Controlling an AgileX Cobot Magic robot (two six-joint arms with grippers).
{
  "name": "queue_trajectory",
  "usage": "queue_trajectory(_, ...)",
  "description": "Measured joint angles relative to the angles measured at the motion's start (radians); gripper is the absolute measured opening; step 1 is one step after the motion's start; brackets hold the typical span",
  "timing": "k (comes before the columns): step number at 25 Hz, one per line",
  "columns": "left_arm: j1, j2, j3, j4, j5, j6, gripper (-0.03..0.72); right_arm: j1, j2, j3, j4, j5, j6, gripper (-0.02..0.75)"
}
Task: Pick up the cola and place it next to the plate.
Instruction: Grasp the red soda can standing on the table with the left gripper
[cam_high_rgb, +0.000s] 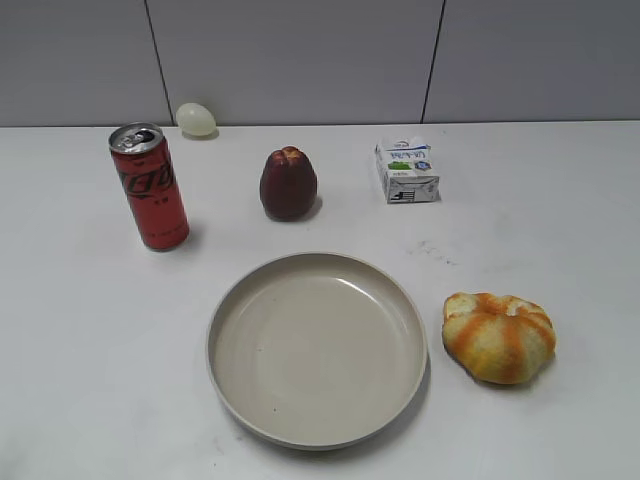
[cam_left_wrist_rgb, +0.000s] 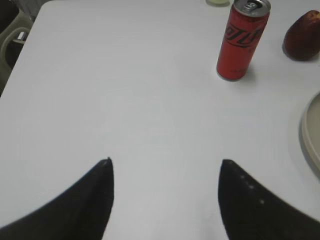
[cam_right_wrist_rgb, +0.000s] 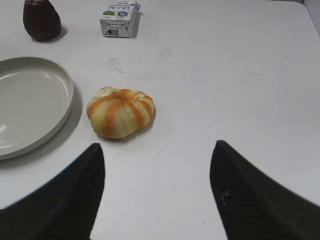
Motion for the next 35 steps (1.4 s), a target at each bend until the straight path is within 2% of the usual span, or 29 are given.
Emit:
queue_trajectory(5,-0.004,0.265,-0.105,0.005,-0.101,0.000,0.500,0.000,0.000,0.000,0.000,0.000,0.000,0.531)
queue_trajectory(8,-0.034,0.416,-0.183,0.015,-0.126,0.000,0.517,0.000,0.000,0.000,0.000,0.000,0.000,0.531)
queue_trajectory(11,-0.088,0.563,-0.282,0.020,-0.146,0.000,0.591,0.000,0.000,0.000,0.000,0.000,0.000,0.531)
queue_trajectory(14,-0.151,0.716,-0.380,0.024,-0.173,0.000,0.633,0.000,0.000,0.000,0.000,0.000,0.000,0.531)
queue_trajectory(21,-0.275,1.024,-0.628,0.031,-0.193,0.000,0.641,0.000,0.000,0.000,0.000,0.000,0.000,0.531)
queue_trajectory(25,-0.315,1.171,-0.745,0.031,-0.196,0.000,0.640,0.000,0.000,0.000,0.000,0.000,0.000,0.531)
queue_trajectory(28,-0.321,1.254,-0.786,0.031,-0.198,0.000,0.640,0.000,0.000,0.000,0.000,0.000,0.000,0.531)
queue_trajectory(35,-0.321,1.351,-0.792,0.044,-0.198,0.000,0.637,0.000,0.000,0.000,0.000,0.000,0.000,0.531)
